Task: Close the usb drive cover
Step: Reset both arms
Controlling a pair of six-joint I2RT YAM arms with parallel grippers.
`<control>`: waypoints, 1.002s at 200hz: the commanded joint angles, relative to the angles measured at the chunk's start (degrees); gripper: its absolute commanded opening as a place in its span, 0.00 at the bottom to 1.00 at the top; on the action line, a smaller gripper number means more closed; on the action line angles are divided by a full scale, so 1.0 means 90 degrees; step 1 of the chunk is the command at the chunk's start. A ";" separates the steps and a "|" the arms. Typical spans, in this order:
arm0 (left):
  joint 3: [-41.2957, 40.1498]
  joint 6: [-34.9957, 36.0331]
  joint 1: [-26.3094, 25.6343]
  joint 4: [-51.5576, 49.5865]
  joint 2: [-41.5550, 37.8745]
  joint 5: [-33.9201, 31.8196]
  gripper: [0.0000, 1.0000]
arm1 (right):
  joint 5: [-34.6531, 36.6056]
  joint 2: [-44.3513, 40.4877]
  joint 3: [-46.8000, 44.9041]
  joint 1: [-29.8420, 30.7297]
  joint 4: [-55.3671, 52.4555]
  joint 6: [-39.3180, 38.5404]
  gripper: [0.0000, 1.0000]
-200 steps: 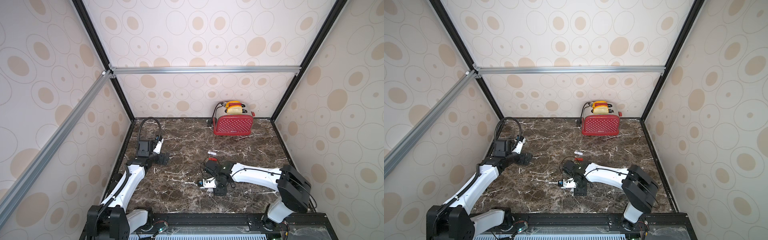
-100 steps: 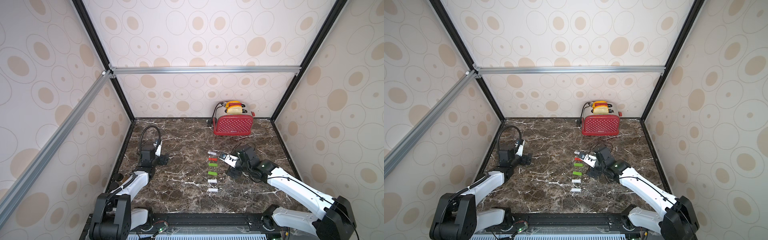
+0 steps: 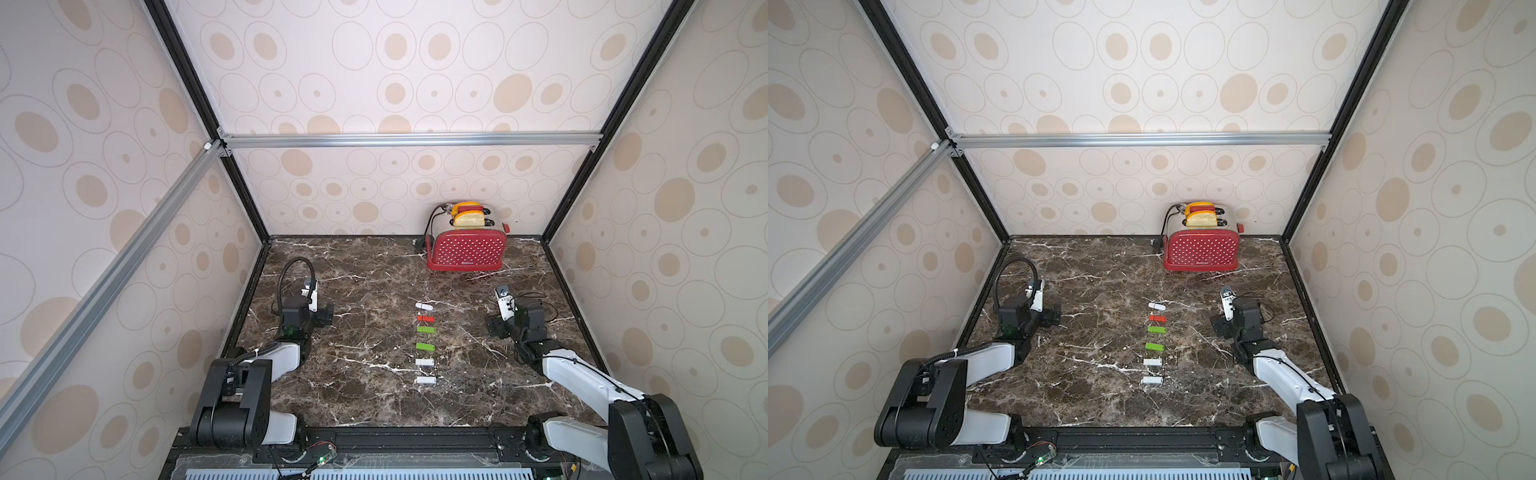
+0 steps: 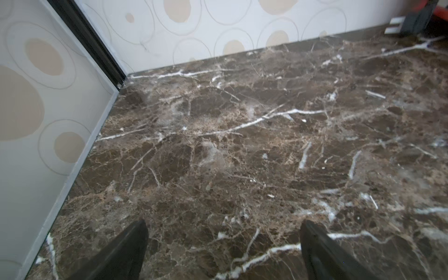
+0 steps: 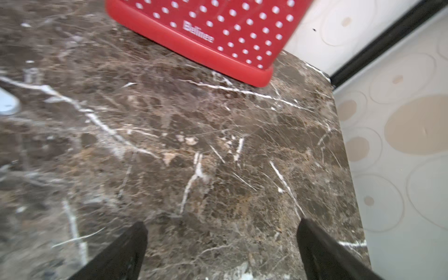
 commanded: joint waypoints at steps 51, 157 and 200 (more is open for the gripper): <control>0.0046 -0.0587 0.0344 0.1202 0.0900 -0.0495 0.99 | 0.0294 0.1138 -0.0082 -0.0604 0.2216 0.0279 1.00; 0.0042 -0.0581 0.0344 0.1214 0.0887 -0.0505 0.99 | -0.0527 0.2250 -0.0125 -0.1124 0.3422 0.0400 1.00; 0.0042 -0.0561 0.0343 0.1210 0.0900 -0.0510 0.99 | -0.0524 0.2261 -0.0123 -0.1129 0.3462 0.0388 1.00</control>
